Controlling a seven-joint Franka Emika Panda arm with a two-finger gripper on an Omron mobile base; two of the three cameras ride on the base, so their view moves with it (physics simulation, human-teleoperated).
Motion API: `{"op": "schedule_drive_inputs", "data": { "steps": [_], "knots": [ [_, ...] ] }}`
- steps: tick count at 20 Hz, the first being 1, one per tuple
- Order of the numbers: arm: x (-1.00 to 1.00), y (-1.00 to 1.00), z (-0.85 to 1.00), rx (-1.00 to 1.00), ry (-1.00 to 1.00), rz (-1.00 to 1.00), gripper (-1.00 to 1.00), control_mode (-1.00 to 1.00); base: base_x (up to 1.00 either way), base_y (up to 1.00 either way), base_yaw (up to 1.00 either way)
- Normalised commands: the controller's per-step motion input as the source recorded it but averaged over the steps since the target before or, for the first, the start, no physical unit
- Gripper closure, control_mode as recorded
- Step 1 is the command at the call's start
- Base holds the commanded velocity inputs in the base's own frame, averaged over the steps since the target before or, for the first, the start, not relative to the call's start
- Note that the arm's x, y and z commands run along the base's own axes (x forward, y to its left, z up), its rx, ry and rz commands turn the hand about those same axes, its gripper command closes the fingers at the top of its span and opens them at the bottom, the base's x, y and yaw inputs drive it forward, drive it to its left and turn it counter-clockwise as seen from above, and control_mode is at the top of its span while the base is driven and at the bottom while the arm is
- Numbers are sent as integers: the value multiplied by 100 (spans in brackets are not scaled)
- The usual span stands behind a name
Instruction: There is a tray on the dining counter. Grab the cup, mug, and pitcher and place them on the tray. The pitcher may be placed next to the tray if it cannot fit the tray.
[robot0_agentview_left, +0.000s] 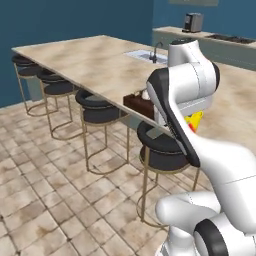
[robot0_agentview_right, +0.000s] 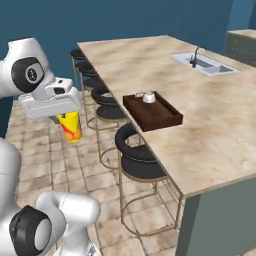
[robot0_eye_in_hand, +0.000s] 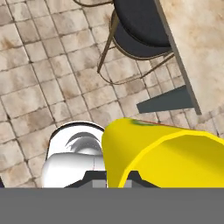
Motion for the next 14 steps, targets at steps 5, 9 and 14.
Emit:
{"op": "schedule_drive_inputs", "data": {
  "steps": [5, 9, 14],
  "knots": [
    [0, 0, 0, 0, 0, 0, 100, 100, 26, 85, -46],
    [0, 0, 0, 0, 0, 0, 100, 100, 57, 83, -43],
    [0, 0, 0, 0, 0, 0, 100, 100, 67, 74, -35]
  ]
}}
